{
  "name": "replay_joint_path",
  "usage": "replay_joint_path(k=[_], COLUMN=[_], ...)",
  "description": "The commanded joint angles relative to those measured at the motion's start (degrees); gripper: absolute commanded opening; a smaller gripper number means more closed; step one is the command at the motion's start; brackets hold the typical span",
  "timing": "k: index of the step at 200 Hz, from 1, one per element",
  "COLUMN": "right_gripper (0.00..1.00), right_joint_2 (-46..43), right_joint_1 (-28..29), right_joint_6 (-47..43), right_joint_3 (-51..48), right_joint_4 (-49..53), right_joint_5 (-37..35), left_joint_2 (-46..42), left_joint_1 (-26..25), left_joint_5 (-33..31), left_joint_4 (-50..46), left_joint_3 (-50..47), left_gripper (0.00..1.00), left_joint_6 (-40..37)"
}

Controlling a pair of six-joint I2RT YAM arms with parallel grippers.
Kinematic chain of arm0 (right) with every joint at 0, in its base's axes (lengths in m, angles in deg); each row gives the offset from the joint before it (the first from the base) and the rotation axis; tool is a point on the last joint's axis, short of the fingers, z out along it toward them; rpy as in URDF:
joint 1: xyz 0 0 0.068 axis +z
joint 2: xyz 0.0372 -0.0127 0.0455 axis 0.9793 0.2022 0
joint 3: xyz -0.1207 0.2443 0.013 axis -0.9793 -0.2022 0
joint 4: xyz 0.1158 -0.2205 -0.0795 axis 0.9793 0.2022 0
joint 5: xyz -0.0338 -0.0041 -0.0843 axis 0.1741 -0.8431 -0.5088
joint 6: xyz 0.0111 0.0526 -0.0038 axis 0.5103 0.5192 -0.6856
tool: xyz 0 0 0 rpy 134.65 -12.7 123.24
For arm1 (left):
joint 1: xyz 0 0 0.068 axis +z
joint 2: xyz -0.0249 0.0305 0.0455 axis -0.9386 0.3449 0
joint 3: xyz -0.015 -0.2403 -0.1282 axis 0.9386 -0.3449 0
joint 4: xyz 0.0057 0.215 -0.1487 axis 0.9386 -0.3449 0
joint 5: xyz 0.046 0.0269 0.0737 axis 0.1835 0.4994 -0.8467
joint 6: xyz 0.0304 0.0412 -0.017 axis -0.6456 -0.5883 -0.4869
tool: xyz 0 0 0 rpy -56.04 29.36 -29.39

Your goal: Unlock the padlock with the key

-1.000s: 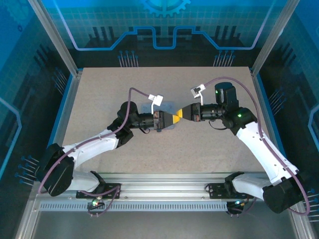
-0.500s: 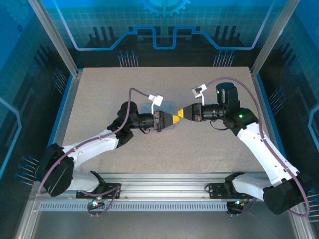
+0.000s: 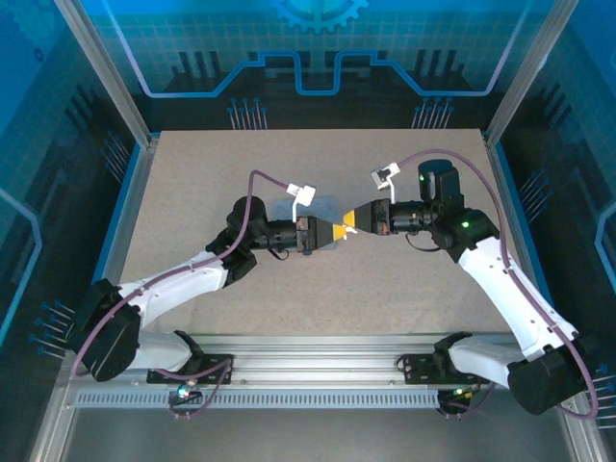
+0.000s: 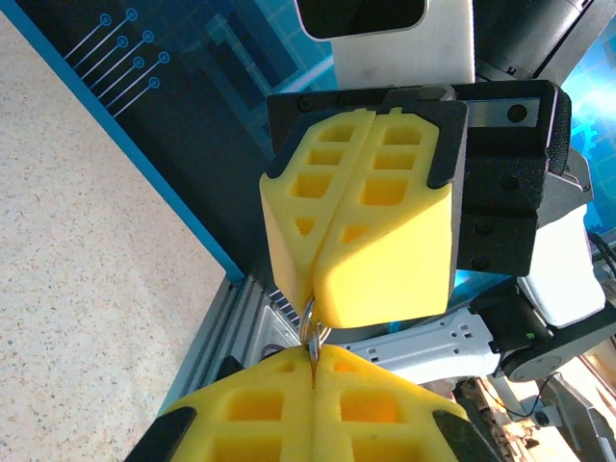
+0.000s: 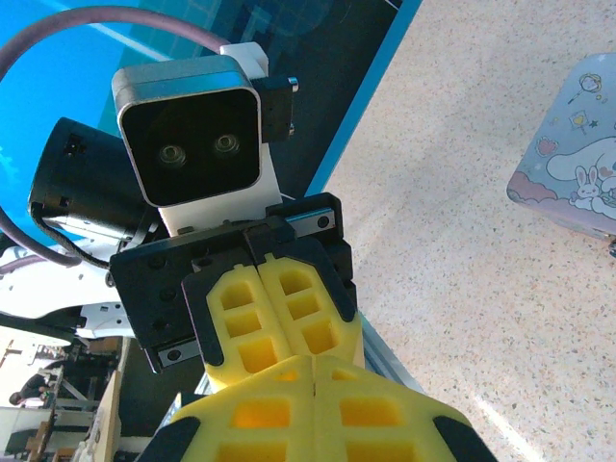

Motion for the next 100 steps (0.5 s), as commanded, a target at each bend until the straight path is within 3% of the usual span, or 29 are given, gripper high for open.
replay_joint_path(k=[1,50,100], right_gripper=[0.00,0.00,0.00], right_joint_2=[-1.2,-1.1,-1.3], right_joint_1=[-0.5,-0.5,-0.5], right_joint_6=[0.5,0.9,1.0], right_joint_3=[0.0,0.5,0.5], right_joint_4=[-0.3,-0.5,-0.6], right_joint_5=[1.7,1.8,1.5], left_joint_2=[-1.2,-1.4,-0.6], left_joint_1=[-0.2,-0.3,-0.3], left_joint_5=[-0.3,-0.5,-0.4], left_joint_4=[-1.5,-2.2,-1.5], left_joint_3=[0.7,0.5,0.5], left_gripper=[0.05,0.15,0.13], left_joint_6=[-1.2,-1.6,-1.2])
